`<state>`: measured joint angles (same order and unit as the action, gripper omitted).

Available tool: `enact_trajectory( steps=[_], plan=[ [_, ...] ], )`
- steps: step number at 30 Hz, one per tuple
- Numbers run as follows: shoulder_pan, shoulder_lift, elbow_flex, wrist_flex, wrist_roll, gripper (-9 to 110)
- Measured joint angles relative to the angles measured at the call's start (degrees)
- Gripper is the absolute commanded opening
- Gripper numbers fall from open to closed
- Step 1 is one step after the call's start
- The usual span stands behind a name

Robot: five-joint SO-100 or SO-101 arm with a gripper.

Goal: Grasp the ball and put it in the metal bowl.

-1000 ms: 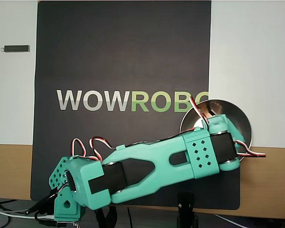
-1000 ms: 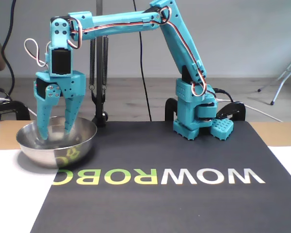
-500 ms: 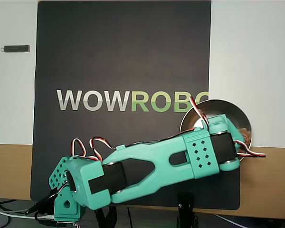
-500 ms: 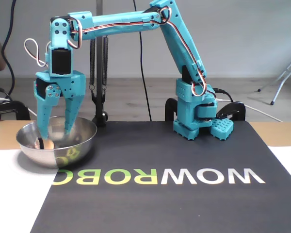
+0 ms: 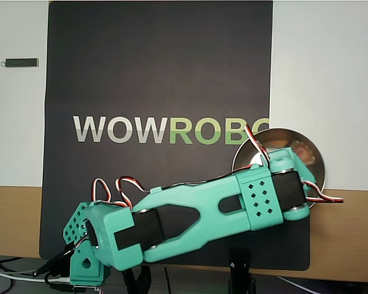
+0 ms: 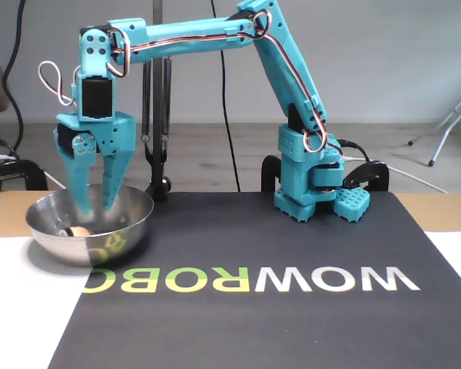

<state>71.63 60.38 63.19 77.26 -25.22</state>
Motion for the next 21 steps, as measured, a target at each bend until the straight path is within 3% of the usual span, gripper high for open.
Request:
enact_trajectory(
  steps=[11, 21],
  plan=[
    [0.0, 0.0, 0.0, 0.35, 0.0, 0],
    [-3.16, 3.78, 0.0, 7.82, 0.0, 0]
  ],
)
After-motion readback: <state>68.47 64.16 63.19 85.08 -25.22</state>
